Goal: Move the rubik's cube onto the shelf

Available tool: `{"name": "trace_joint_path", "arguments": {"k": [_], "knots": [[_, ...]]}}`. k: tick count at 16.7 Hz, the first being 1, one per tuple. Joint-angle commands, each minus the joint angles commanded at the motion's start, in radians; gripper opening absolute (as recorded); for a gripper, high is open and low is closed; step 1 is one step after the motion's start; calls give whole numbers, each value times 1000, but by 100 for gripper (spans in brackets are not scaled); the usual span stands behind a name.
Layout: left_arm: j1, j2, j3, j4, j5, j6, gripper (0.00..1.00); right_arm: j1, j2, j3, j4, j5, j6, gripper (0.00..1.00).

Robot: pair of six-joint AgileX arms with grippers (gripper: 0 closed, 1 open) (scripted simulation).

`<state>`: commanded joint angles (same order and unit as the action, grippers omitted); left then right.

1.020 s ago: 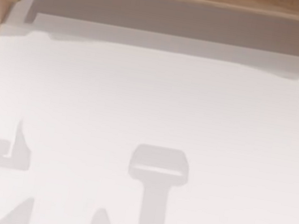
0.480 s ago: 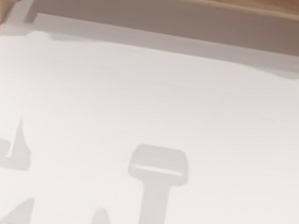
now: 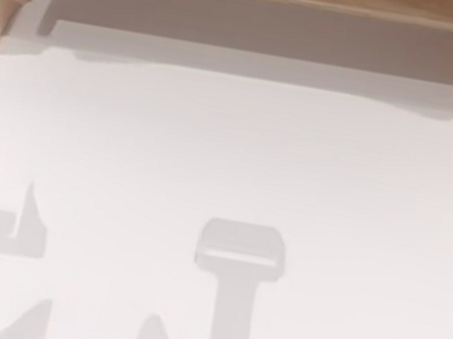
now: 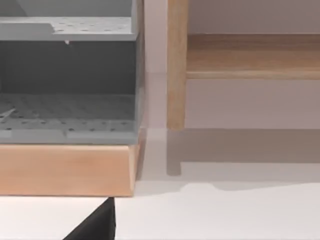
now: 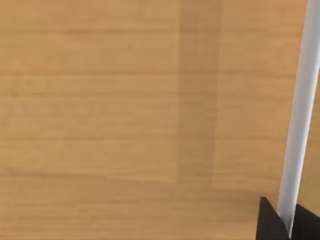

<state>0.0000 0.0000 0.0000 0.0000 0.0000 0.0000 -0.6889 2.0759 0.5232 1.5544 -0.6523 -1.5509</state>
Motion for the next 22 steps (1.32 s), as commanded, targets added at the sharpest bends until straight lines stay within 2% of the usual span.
{"name": "trace_joint_path", "arguments": {"k": [6,19,22], "knots": [[0,0,0,0,0,0,100,-22,-14,-39,26,-22,0,0],[0,0,0,0,0,0,100,-22,-14,-39,26,-22,0,98],[0,0,0,0,0,0,100,-22,-14,-39,26,-22,0,100]]}}
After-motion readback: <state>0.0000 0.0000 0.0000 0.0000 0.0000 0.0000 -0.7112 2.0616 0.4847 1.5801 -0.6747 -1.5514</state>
